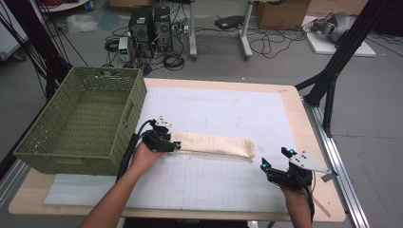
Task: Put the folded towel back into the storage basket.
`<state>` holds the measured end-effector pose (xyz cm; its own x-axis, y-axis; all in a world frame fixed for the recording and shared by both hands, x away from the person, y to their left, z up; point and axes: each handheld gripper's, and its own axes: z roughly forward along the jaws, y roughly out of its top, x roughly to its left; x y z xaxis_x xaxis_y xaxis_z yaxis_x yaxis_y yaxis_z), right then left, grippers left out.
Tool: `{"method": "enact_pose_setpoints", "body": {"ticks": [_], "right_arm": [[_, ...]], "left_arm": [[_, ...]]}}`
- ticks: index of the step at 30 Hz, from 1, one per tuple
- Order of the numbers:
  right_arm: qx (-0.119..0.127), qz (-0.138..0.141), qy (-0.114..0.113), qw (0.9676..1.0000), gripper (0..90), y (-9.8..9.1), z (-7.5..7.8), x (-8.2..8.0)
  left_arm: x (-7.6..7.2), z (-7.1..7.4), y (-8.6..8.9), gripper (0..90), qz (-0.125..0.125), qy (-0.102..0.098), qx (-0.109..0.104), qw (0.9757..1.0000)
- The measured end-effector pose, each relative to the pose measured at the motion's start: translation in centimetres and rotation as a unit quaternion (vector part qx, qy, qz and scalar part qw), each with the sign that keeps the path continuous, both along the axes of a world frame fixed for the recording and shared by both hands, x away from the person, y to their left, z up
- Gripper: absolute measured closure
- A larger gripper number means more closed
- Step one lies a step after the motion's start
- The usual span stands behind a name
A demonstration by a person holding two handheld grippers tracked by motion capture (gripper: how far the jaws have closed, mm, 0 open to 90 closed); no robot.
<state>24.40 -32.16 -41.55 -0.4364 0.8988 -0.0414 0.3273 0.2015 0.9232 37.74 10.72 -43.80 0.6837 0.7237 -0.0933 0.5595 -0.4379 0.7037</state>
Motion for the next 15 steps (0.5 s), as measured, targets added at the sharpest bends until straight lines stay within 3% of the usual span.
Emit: {"method": "enact_pose_setpoints", "body": {"ticks": [6, 10, 11, 12, 15], "right_arm": [[0.001, -0.002, 0.0, 1.0, 16.9, -0.1, 0.0, 0.0], [0.0, -0.003, 0.002, 1.0, 16.9, -0.1, 0.0, 0.0], [0.0, -0.004, 0.005, 1.0, 17.0, -0.1, 0.0, 0.0], [-0.002, -0.007, 0.007, 0.9999, 17.2, -0.1, -0.1, 0.1], [0.001, -0.012, 0.013, 0.9998, 17.2, -0.3, -0.2, 0.1]], "left_arm": [[-0.3, 0.1, -0.2, 77.4, -0.025, 0.012, -0.012, 0.9995], [-0.4, 0.2, -0.2, 80.3, -0.013, 0.021, -0.026, 0.9993], [-0.7, 0.1, 0.2, 80.5, 0.0, 0.014, -0.054, 0.9984], [-0.8, 0.0, 0.4, 80.8, 0.004, 0.015, -0.066, 0.9977], [-1.3, -0.4, 0.7, 80.8, 0.004, 0.006, -0.081, 0.9967]]}}
